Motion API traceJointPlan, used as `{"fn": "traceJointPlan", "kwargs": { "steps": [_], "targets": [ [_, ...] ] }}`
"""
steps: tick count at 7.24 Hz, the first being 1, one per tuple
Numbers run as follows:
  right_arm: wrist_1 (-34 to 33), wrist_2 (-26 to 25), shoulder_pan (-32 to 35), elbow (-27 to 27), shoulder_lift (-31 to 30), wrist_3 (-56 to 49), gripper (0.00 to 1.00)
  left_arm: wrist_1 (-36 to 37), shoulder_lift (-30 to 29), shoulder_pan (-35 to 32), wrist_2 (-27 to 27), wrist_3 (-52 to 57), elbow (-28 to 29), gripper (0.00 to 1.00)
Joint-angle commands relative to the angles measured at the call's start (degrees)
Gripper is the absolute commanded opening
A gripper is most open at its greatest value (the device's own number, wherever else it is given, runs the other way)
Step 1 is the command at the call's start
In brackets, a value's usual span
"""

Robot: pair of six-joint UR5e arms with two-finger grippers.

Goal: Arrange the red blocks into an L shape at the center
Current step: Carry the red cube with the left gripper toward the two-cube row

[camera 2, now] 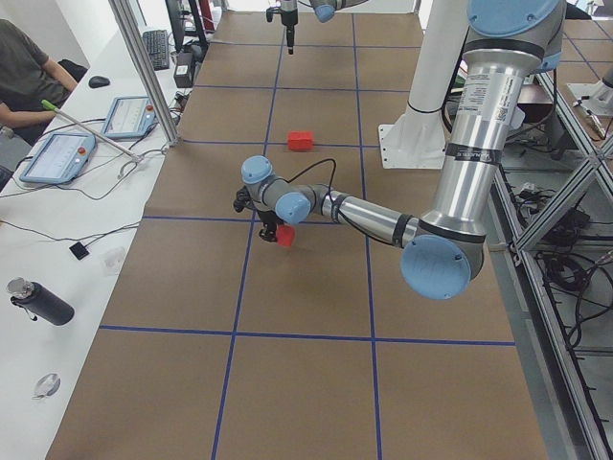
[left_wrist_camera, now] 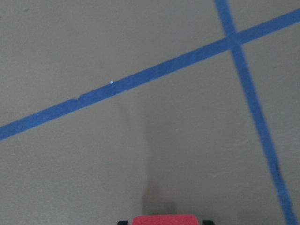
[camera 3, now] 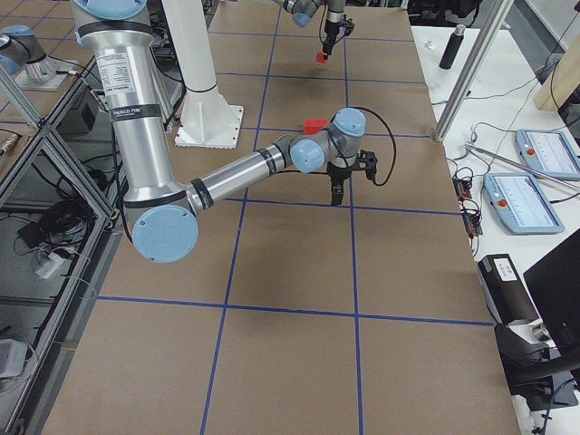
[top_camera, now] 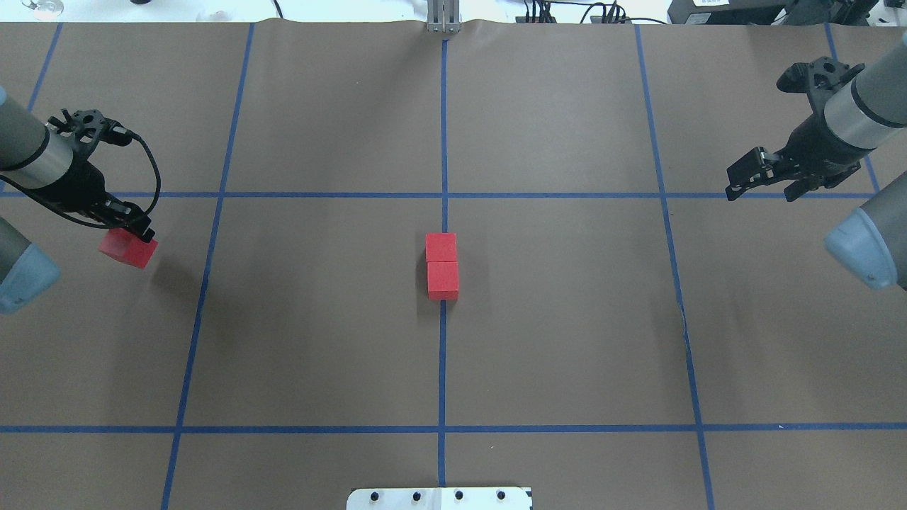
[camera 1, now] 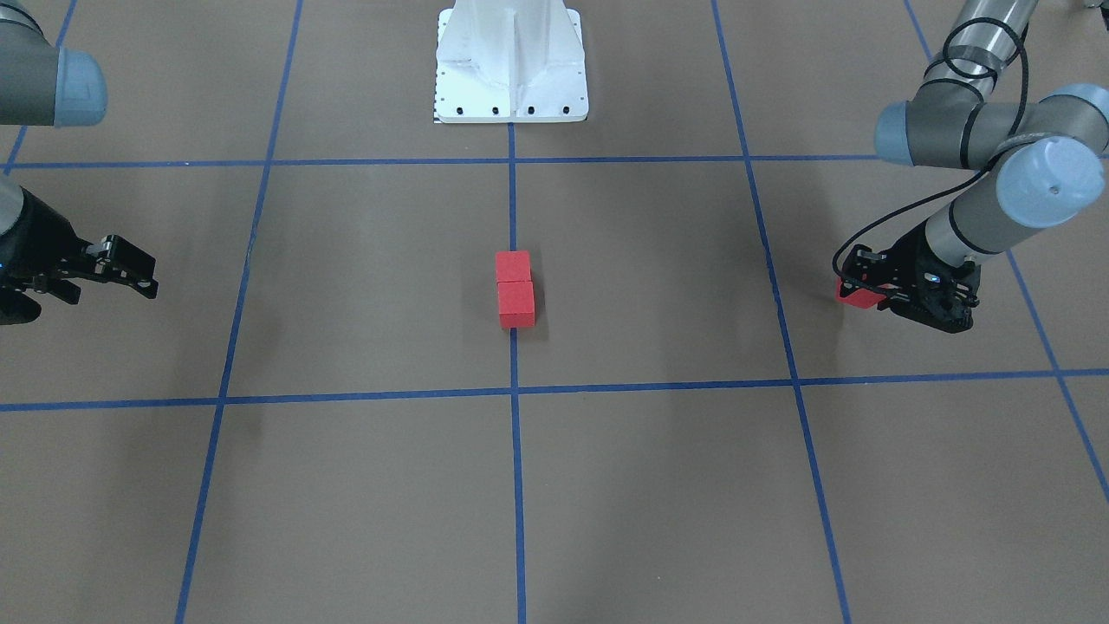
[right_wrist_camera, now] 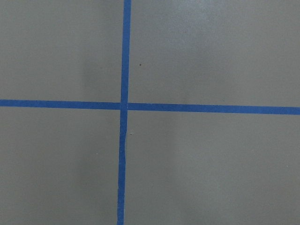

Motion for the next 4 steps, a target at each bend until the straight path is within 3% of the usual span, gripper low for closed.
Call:
{"fn": "traceJointPlan", "kwargs": {
  "steps": [1, 2, 4],
  "targets": [
    [-0.02, 0.00, 0.00, 0.16, 0.15, 0.07, 1.00, 5.00, -2.04, -0.42, -0.40, -15.09, -4.95, 0.00],
    [-0.02, 0.00, 0.00, -0.10, 0.15, 0.07, 1.00, 5.01, -3.01, 0.01, -0.40, -24.48, -5.92, 0.00],
    [-0.02, -0.09, -0.09, -0.10, 0.15, 0.07, 1.00, 4.48, -5.12, 0.72, -0.40, -54.23, -8.20, 0.00]
  ]
}}
